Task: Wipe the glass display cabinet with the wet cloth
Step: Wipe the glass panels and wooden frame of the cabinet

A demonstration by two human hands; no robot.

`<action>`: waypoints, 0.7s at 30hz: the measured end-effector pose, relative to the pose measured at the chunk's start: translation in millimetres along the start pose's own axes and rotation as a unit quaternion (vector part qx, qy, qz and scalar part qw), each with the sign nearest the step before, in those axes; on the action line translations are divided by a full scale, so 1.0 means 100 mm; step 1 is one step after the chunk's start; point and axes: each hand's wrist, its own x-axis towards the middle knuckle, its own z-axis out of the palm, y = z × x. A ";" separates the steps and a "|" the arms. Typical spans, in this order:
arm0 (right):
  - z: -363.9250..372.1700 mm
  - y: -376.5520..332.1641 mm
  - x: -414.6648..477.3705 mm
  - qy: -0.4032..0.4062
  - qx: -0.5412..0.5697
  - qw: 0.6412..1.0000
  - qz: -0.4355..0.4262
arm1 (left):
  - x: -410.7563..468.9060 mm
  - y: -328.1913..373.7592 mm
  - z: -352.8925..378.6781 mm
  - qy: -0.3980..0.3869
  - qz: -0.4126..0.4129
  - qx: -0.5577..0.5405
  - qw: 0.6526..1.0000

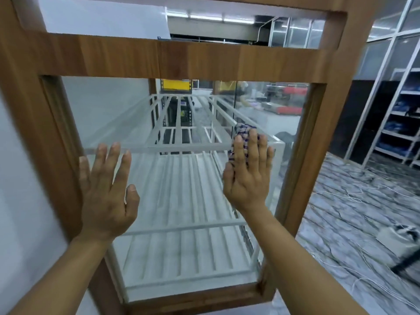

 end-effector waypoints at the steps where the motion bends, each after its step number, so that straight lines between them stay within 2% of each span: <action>1: -0.04 0.15 -0.02 0.005 -0.002 1.000 0.008 | 0.00 -0.02 0.00 -0.002 0.000 0.002 1.000; 5: -0.20 0.54 -0.08 0.005 -0.014 0.999 0.047 | 0.01 -0.08 -0.01 0.003 0.003 0.009 1.000; 11: -0.16 0.50 -0.18 0.003 -0.026 0.998 0.049 | -0.19 -0.26 -0.11 0.031 -0.052 0.031 0.998; 15: -0.02 0.11 -0.10 0.001 -0.011 1.000 0.017 | -0.27 -0.39 -0.14 0.023 -0.061 0.030 0.997; 21: 0.28 -0.91 0.10 -0.012 0.043 0.998 -0.038 | -0.29 -0.41 -0.14 0.030 -0.067 0.006 0.997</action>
